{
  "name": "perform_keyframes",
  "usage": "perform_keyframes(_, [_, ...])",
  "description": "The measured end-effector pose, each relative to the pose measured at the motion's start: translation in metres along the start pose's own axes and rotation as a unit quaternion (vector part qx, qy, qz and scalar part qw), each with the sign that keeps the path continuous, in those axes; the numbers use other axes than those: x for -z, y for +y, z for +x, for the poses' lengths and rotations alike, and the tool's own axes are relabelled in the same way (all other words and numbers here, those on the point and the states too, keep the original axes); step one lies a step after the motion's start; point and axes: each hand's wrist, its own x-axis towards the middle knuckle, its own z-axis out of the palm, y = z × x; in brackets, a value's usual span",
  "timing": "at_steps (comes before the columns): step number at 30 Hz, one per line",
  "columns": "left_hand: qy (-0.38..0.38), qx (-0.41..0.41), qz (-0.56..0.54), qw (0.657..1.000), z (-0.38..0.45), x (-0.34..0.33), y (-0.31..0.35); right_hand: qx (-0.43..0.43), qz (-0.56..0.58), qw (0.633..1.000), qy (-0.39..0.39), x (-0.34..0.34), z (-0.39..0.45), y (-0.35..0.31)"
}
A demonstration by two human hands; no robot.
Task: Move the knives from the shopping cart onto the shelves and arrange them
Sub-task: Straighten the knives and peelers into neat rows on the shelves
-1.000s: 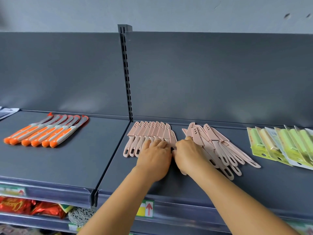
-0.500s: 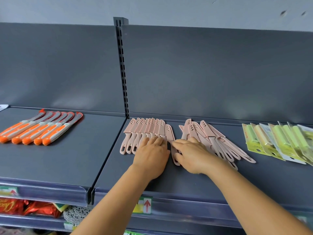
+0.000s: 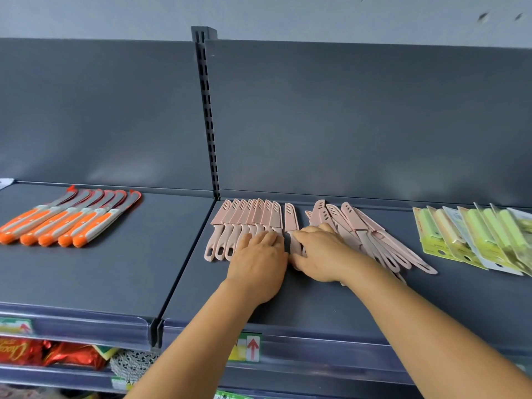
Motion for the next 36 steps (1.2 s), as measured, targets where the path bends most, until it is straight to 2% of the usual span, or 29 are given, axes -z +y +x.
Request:
perform_keyframes(4, [0.006, -0.008, 0.018, 1.0, -0.001, -0.002, 0.0, -0.005, 0.016, 0.999, 0.047, -0.002, -0.005, -0.009])
perform_keyframes(8, [0.014, 0.005, -0.02, 1.0, -0.004, 0.002, 0.002, -0.015, -0.009, 0.999, 0.04, -0.002, -0.009, -0.014])
perform_keyframes(11, [0.054, -0.015, -0.028, 0.998, -0.005, 0.006, 0.004, -0.039, -0.021, 0.998, 0.044, 0.0, -0.008, -0.017])
perform_keyframes(14, [0.019, -0.036, -0.052, 0.998, -0.006, 0.002, 0.001, -0.069, -0.039, 0.996, 0.049, 0.0, -0.005, -0.021])
perform_keyframes(21, [0.023, -0.036, -0.083, 0.996, -0.005, -0.001, -0.006, -0.129, 0.004, 0.988, 0.087, -0.003, 0.002, -0.02])
perform_keyframes(33, [0.031, -0.027, -0.15, 0.988, -0.005, 0.0, -0.005, -0.053, 0.035, 0.992, 0.108, -0.01, 0.001, -0.021])
perform_keyframes(36, [0.033, -0.027, -0.15, 0.988, -0.005, -0.001, -0.005, -0.009, 0.024, 0.994, 0.108, -0.014, 0.003, -0.016])
